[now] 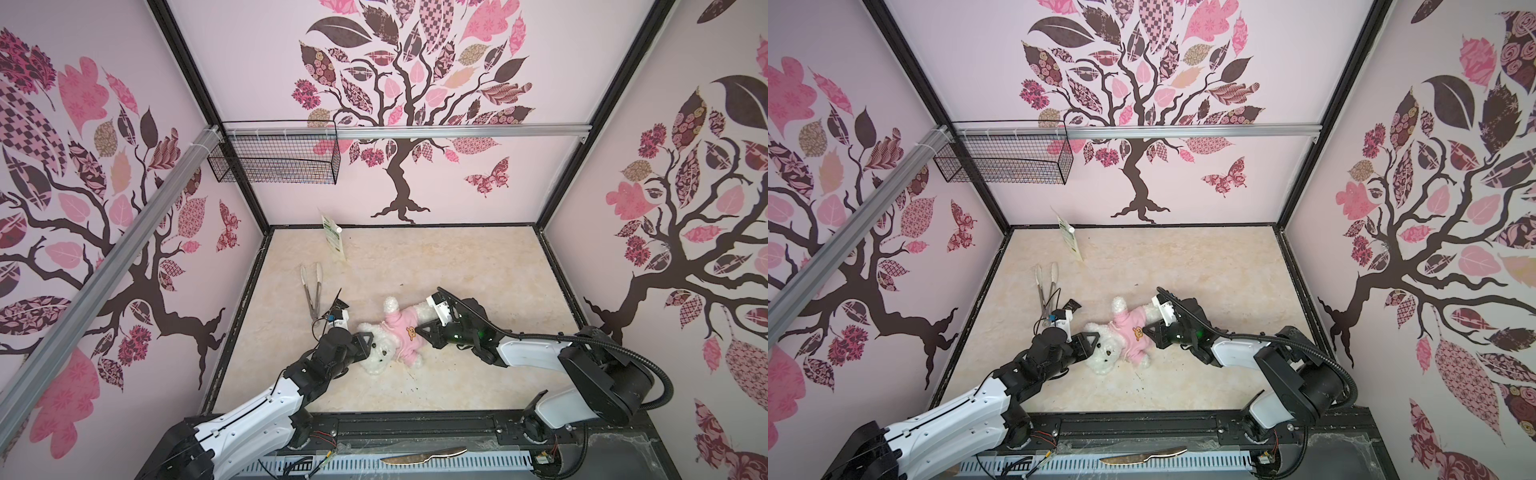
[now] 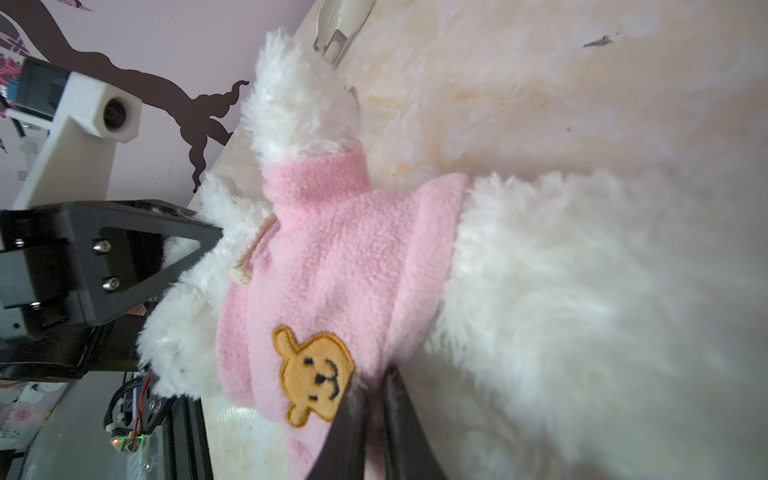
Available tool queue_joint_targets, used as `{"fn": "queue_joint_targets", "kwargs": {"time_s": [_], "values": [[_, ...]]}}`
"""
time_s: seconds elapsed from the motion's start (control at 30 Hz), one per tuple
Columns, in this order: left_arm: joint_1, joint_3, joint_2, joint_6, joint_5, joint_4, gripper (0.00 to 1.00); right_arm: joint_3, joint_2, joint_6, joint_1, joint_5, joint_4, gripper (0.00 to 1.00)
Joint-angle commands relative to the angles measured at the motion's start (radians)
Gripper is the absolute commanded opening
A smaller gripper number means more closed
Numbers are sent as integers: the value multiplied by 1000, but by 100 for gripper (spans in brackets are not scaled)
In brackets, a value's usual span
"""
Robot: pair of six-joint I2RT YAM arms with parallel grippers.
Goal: Dress the teddy bear
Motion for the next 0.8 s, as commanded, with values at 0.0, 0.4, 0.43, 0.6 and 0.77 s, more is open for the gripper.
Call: {"fn": "queue_joint_targets", "kwargs": {"time_s": [0.0, 0.4, 0.43, 0.6, 0.77], "values": [[1, -23, 17, 0, 4, 76, 12, 1, -36, -34, -5, 65, -42, 8], [139, 85, 37, 154, 235, -28, 0, -44, -224, -47, -149, -27, -102, 18], [139, 113, 57, 178, 273, -43, 0, -53, -243, -41, -147, -41, -84, 23], [140, 239, 173, 235, 441, -73, 0, -76, -350, -72, -122, -4, -113, 30], [151, 402, 343, 336, 420, -167, 10, -88, -345, -68, -109, 32, -116, 31]]}}
